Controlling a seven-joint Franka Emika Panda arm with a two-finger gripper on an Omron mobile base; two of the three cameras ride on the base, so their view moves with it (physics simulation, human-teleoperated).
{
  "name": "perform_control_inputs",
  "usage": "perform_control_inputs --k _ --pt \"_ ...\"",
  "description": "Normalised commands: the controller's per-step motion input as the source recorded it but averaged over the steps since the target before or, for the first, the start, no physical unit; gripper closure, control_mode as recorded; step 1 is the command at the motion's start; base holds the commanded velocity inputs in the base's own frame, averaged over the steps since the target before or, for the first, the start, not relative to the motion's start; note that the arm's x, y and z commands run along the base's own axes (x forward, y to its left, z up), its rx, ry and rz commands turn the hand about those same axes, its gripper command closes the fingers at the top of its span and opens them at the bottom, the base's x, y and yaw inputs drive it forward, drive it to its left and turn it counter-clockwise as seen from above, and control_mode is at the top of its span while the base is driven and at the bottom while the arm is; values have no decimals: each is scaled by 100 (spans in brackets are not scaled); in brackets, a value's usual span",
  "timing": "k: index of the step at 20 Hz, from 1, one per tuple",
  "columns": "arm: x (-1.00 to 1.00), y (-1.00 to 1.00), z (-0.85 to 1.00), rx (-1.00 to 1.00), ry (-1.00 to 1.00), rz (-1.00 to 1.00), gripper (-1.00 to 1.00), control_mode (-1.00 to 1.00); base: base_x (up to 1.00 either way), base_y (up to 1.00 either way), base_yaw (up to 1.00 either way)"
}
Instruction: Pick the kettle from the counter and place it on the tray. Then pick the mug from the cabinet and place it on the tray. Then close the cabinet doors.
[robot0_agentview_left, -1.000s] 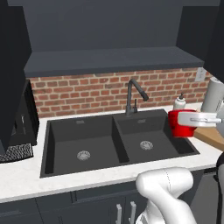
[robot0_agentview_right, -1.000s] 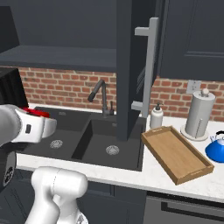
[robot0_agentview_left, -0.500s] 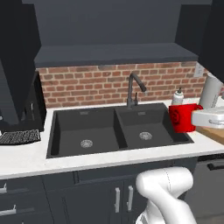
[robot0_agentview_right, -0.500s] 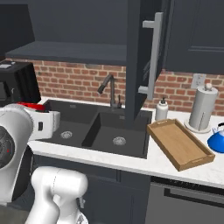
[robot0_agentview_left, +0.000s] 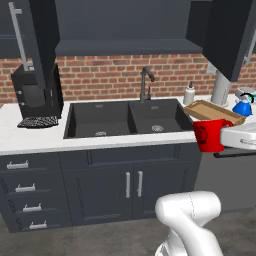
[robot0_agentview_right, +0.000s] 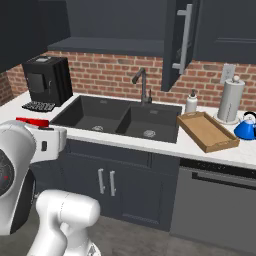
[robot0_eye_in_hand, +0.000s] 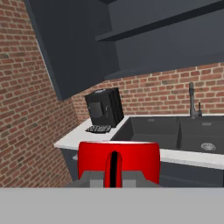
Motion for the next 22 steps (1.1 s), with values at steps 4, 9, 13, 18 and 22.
perform_control_inputs --k 4,9,13,18,22 --pt "0 0 0 0 0 0 100 100 -33 -76 0" --pt "0 0 0 0 0 0 100 100 -17 -98 0" --pt "0 0 0 0 0 0 100 100 -6 -97 0" --pt "0 0 0 0 0 0 100 100 17 -57 1" --pt "0 0 0 0 0 0 100 100 66 -20 4"
